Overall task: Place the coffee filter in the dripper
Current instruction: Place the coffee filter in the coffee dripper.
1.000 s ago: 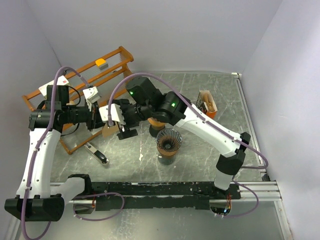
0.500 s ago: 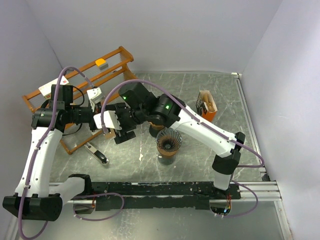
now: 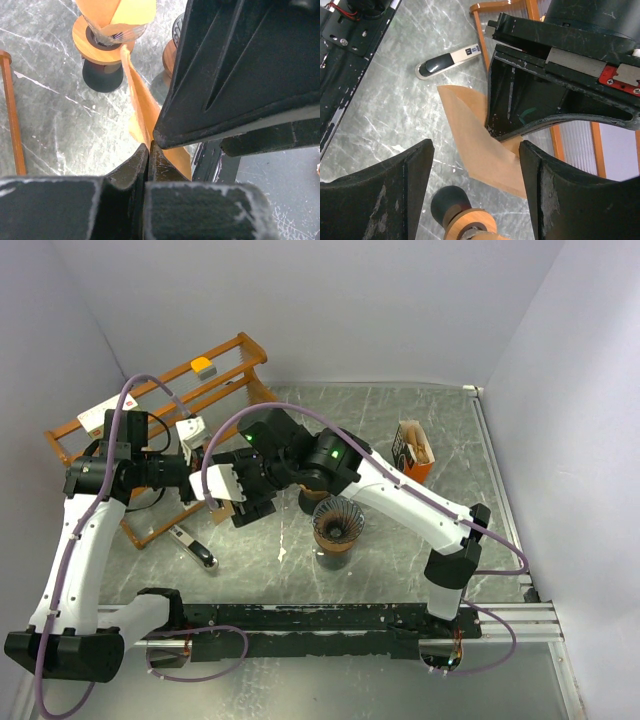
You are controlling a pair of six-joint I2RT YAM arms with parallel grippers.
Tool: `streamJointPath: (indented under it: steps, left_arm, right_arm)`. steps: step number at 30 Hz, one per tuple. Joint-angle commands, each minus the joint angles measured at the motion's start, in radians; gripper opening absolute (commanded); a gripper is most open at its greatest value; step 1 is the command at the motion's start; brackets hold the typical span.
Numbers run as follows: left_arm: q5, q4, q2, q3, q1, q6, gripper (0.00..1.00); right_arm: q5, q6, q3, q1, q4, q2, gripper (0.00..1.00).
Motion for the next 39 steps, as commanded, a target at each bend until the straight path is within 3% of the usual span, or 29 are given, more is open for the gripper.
streamJointPath:
  steps: [1, 21, 39]
  left_arm:
    - [-0.010, -0.035, -0.005, 0.005, -0.013, 0.042, 0.07]
    - [-0.048, -0.092, 0.033, 0.051, -0.027, 0.079, 0.07]
    - [-0.062, -0.125, 0.044, 0.044, -0.094, 0.093, 0.07]
  right_arm:
    - [0.022, -0.024, 0.042, 0.004, -0.034, 0.006, 0.69]
    - [0.025, -0.065, 0.058, 0.029, -0.163, 0.023, 0.56]
    - [0.106, -0.064, 0.071, 0.048, -0.073, 0.017, 0.55]
